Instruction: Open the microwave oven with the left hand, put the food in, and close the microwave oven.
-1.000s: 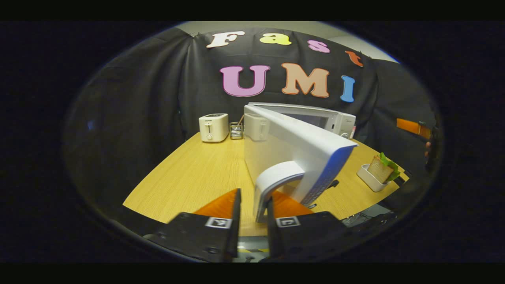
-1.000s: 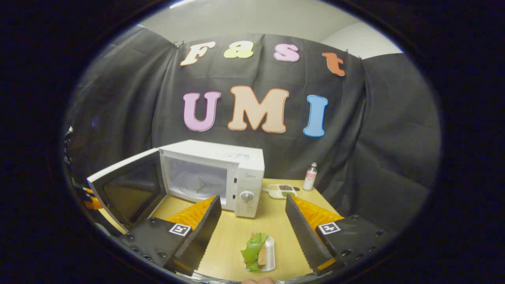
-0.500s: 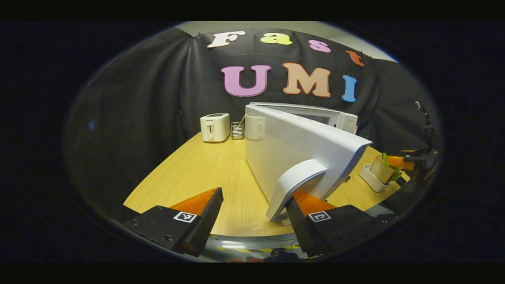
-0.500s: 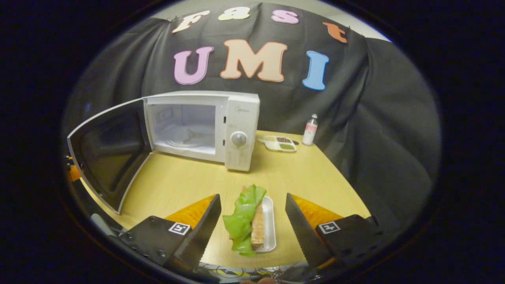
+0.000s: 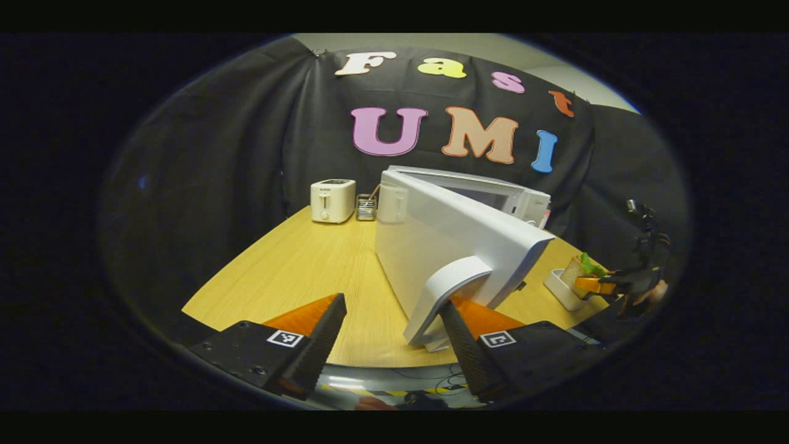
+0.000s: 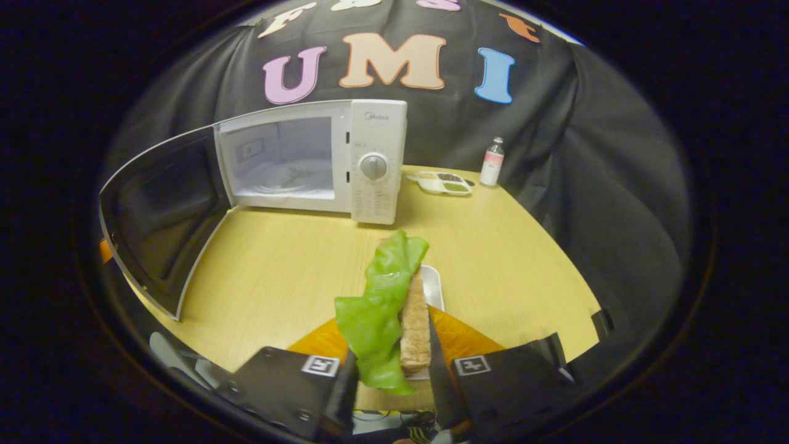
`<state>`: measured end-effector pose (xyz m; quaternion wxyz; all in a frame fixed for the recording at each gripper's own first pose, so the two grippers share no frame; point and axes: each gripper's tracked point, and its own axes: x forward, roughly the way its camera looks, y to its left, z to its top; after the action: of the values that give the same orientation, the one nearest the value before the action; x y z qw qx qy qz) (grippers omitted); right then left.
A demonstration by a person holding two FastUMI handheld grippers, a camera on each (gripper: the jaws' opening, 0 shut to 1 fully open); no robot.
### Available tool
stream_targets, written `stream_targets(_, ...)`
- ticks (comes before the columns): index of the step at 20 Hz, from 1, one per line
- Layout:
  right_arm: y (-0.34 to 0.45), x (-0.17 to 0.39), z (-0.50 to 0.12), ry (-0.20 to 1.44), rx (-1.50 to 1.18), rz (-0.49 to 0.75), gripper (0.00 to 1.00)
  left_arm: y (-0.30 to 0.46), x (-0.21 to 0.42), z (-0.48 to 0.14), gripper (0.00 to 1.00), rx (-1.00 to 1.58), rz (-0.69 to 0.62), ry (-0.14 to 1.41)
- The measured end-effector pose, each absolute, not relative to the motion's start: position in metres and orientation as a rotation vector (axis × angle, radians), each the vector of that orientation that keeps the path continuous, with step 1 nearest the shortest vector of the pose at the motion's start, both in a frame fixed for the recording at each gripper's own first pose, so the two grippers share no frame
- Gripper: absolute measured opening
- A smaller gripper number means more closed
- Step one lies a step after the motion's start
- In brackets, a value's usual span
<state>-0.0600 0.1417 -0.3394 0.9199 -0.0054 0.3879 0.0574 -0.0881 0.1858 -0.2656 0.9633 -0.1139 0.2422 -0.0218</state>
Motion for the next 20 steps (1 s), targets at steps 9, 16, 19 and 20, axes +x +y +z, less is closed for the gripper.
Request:
stream_targets(9,0.145,-0.059,-0.344,0.814,-0.031,0.13,0.32,0.191,-0.113,-0.205,0.9,-0.062,-0.039,0.398)
stream_targets(16,0.152,-0.046,-0.313,0.725,-0.033,0.174,0.29,0.197,-0.105,-0.15,0.88,-0.145,0.004,0.285)
stream_targets(19,0.157,-0.038,-0.299,0.703,0.003,0.184,0.29,0.204,-0.097,-0.118,0.87,-0.165,0.021,0.205)
stream_targets(20,0.16,-0.034,-0.293,0.695,0.013,0.188,0.33,0.206,-0.094,-0.109,0.88,-0.157,0.032,0.181)
